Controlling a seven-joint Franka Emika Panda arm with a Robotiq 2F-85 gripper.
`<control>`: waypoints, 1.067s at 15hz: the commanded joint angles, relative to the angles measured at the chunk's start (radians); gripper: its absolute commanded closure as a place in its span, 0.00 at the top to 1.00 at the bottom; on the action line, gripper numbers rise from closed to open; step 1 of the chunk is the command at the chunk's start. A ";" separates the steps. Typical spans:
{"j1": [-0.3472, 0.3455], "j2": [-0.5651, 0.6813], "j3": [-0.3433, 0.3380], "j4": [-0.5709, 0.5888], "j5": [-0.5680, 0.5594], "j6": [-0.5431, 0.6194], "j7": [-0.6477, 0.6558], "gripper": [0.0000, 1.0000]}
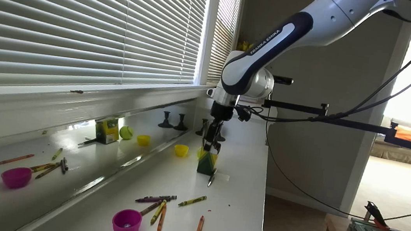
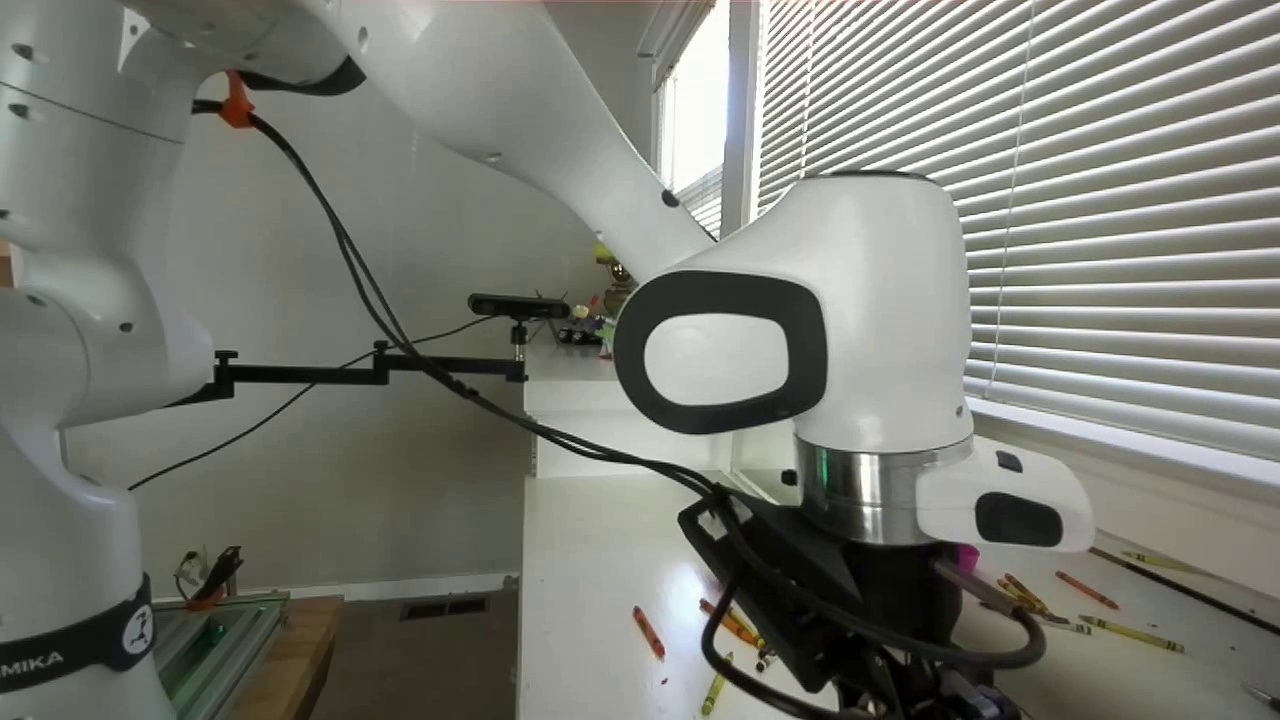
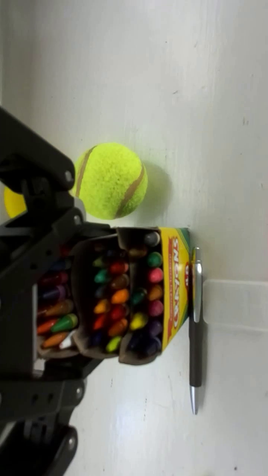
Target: Move the box of crayons slightly to the right
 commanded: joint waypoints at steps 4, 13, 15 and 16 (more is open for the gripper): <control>-0.008 0.021 -0.001 0.079 0.022 -0.097 -0.058 1.00; 0.079 -0.227 -0.028 0.088 -0.017 -0.395 0.001 1.00; 0.128 -0.251 -0.024 0.121 -0.049 -0.444 0.027 1.00; 0.151 -0.256 -0.021 0.136 -0.066 -0.469 0.038 1.00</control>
